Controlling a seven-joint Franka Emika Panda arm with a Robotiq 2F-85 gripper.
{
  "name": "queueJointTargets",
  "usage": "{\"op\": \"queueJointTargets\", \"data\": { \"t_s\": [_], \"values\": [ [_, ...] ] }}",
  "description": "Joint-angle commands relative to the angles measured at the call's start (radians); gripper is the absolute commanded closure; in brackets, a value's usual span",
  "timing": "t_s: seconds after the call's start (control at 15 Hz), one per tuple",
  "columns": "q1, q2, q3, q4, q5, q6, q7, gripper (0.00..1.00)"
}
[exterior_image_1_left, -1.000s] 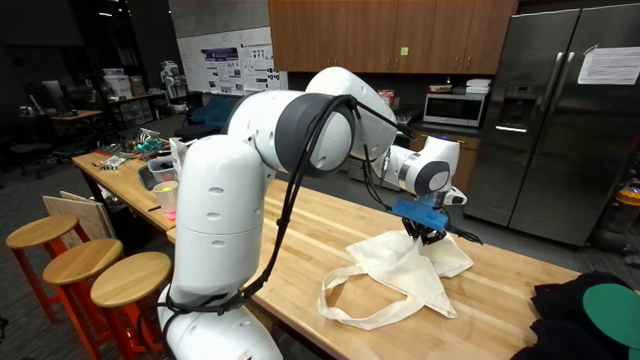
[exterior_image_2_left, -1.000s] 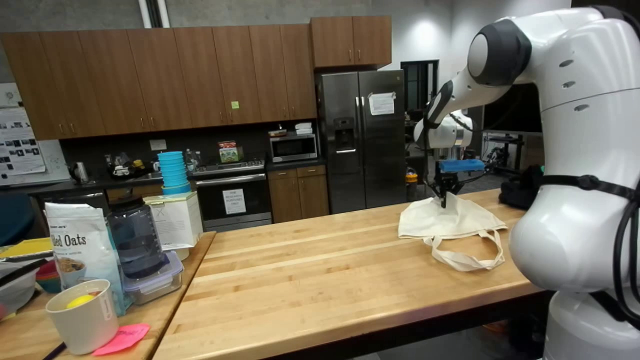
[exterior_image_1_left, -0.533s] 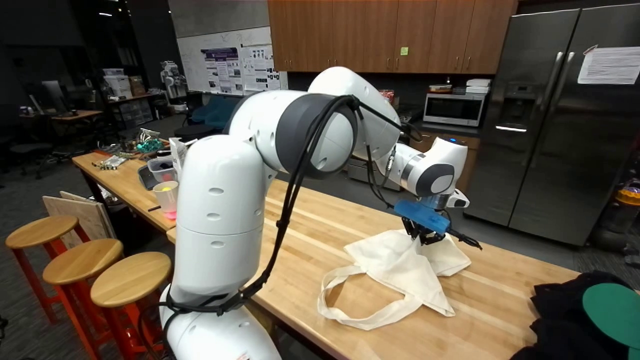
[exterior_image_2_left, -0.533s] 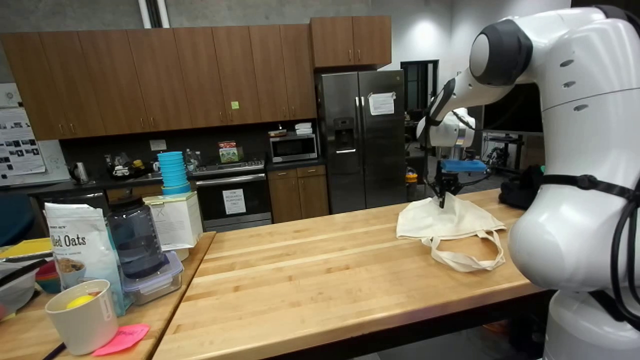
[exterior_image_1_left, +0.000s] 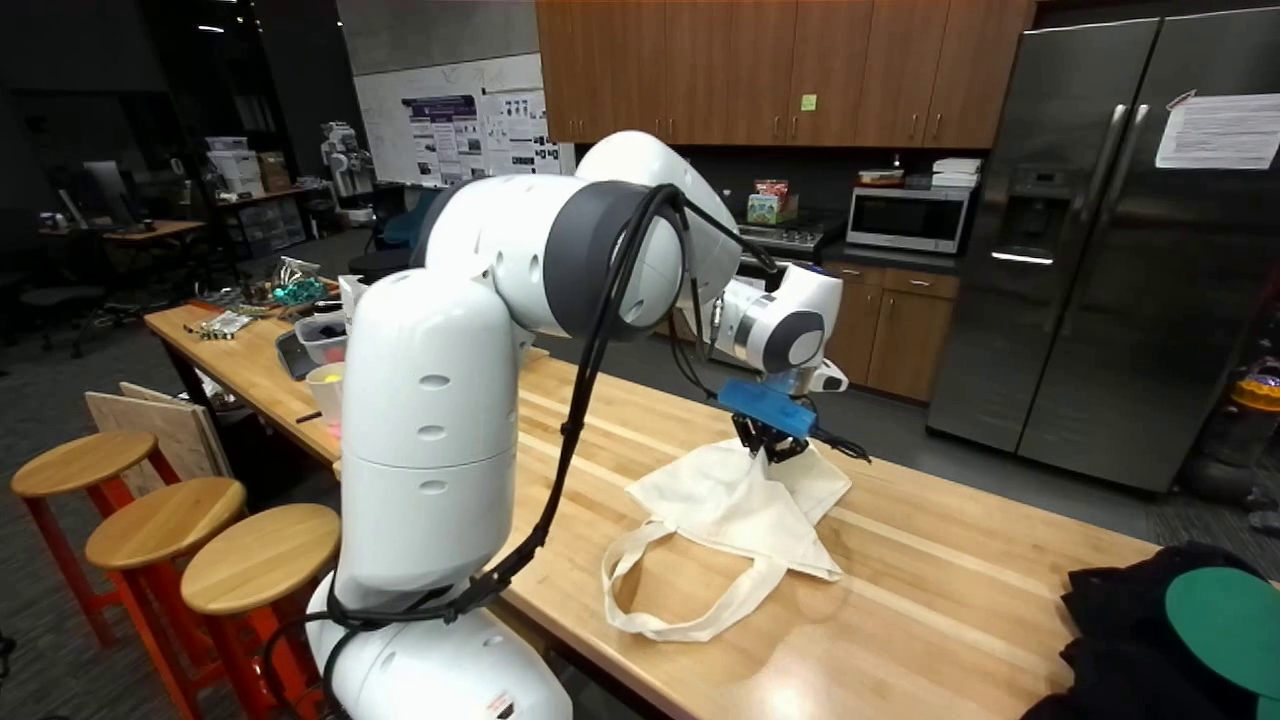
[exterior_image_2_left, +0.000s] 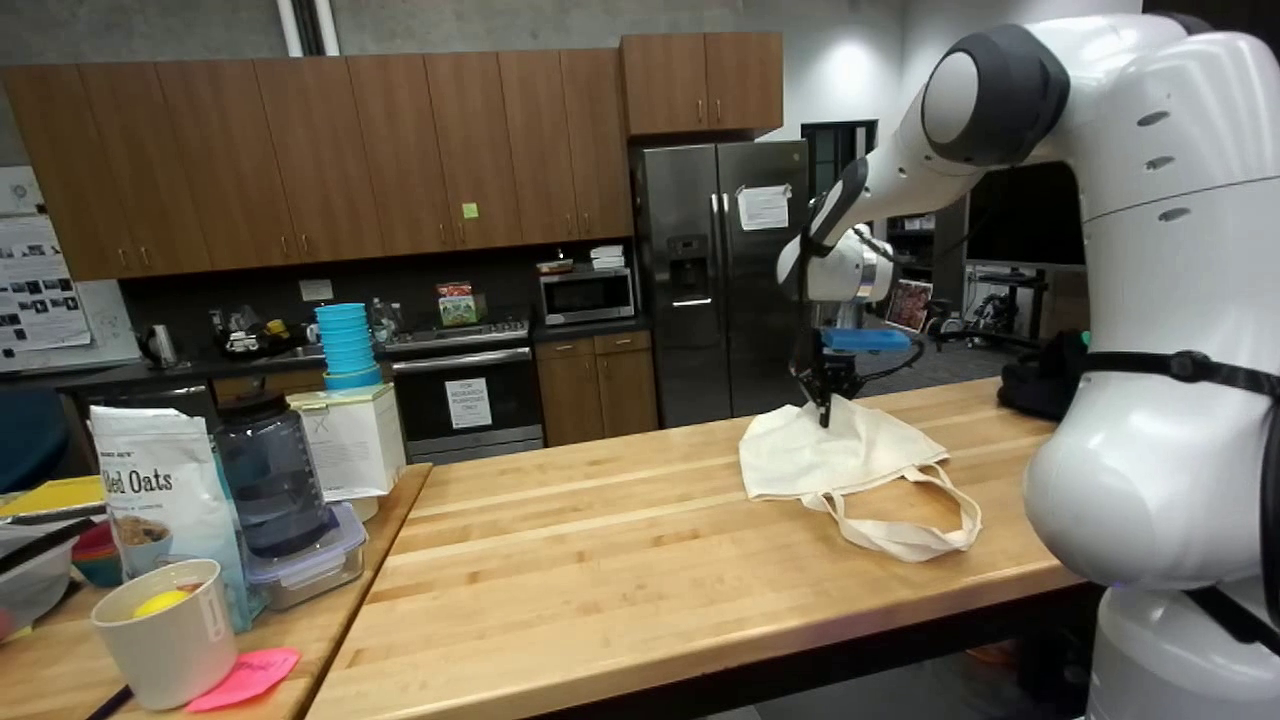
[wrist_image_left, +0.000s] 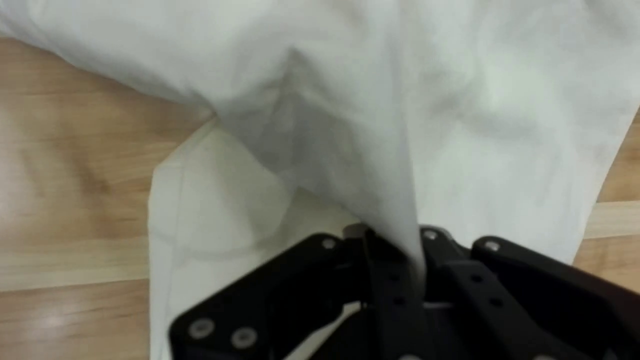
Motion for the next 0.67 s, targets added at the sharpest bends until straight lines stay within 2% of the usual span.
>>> {"op": "queueJointTargets", "data": {
  "t_s": [0.0,0.27,0.6],
  "values": [
    [0.080,-0.056,0.044,-0.077,-0.027,0.044,0.107,0.99],
    [0.190,-0.068,0.103,-0.119,-0.093,0.130,0.251,0.99],
    [0.322,-0.044,0.159,-0.108,-0.261,0.194,0.453,0.99]
  ]
}}
